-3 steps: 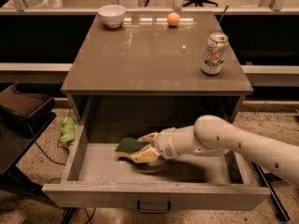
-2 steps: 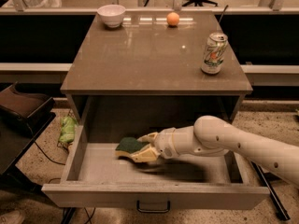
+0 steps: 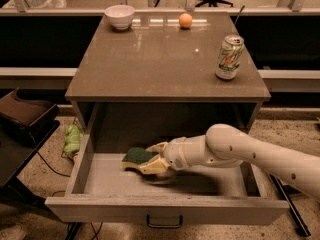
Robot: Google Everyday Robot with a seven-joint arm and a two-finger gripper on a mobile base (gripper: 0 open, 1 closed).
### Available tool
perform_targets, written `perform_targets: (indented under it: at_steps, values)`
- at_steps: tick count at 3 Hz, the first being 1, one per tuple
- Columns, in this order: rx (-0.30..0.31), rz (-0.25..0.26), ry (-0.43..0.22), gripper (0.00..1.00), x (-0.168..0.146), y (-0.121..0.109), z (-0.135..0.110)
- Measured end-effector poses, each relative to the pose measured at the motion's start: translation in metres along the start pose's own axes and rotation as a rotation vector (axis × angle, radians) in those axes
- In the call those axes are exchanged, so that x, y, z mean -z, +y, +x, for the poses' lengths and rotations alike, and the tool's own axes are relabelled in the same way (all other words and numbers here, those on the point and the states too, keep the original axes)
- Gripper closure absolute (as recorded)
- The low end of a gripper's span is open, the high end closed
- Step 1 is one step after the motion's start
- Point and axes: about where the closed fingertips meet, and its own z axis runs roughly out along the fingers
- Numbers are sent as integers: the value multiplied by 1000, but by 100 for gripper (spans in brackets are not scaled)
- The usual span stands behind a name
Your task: Place sponge into top drawer
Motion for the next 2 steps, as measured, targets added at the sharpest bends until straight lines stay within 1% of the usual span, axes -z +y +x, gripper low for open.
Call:
perform_targets:
  at_steps: [1,2]
  values:
    - [1,-5,0,8,-2,2,0]
    - [2,-7,1,0,-3,2,-1]
